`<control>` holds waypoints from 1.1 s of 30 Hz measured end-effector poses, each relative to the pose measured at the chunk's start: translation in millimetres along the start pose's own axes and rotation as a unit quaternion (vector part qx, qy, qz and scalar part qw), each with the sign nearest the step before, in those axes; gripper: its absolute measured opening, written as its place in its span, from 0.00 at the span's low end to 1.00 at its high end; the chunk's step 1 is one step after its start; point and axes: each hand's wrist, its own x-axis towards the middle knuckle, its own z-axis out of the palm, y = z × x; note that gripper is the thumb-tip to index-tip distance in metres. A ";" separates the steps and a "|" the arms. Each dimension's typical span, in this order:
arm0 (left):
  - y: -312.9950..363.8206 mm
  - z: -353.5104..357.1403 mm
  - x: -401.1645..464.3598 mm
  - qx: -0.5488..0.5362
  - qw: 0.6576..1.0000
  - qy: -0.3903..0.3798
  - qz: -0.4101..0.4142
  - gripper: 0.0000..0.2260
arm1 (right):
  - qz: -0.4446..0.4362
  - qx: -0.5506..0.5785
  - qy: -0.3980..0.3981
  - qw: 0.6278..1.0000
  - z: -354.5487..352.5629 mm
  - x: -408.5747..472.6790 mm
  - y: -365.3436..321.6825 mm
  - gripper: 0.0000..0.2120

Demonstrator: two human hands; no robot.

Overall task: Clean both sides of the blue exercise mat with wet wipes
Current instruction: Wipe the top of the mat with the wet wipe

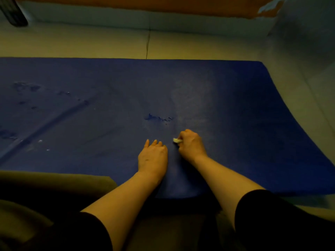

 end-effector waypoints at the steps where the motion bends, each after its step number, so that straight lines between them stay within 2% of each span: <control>1: -2.6 -0.7 -1.0 -0.001 1.000 -0.004 -0.001 0.18 | 0.030 -0.008 0.010 0.999 -7.5 1.9 12.4 0.08; 5: -6.8 -3.8 -5.2 -0.012 1.000 -0.014 -0.001 0.19 | 0.148 -0.038 0.068 0.986 -31.8 -0.4 52.1 0.11; 7: -4.7 -1.1 -9.4 -0.018 1.000 -0.010 -0.004 0.19 | 0.125 -0.039 0.057 0.990 -25.7 -8.1 35.5 0.09; 11: 0.6 7.1 -21.1 -0.032 0.999 -0.006 -0.008 0.20 | -0.001 -0.020 -0.010 1.000 2.2 -29.1 -13.9 0.09; 13: 0.4 6.1 -24.2 -0.044 0.999 -0.014 -0.012 0.19 | -0.010 -0.031 -0.010 0.999 -0.6 -34.4 -11.0 0.10; 17: -1.2 2.0 -26.1 -0.050 0.998 -0.036 -0.013 0.18 | 0.130 -0.022 0.053 0.990 -27.6 -35.6 37.3 0.13; 19: 0.7 0.9 -28.8 -0.047 0.998 -0.038 -0.018 0.17 | 0.153 -0.039 0.072 0.985 -32.8 -39.0 44.4 0.13; 26: 4.6 5.9 -38.7 -0.039 0.999 -0.035 -0.010 0.19 | -0.009 -0.010 -0.001 1.000 1.5 -62.7 -16.5 0.09; 28: 2.0 7.0 -40.5 -0.045 0.998 -0.036 0.004 0.19 | 0.019 -0.033 0.006 0.999 -11.6 -63.7 1.2 0.10; 31: -2.1 7.3 -43.5 -0.051 0.998 -0.034 0.027 0.19 | 0.141 -0.036 0.063 0.987 -39.8 -68.5 45.3 0.13; 33: -2.8 5.8 -46.8 -0.048 0.997 -0.036 0.040 0.21 | 0.171 -0.045 0.079 0.981 -46.5 -75.4 52.7 0.11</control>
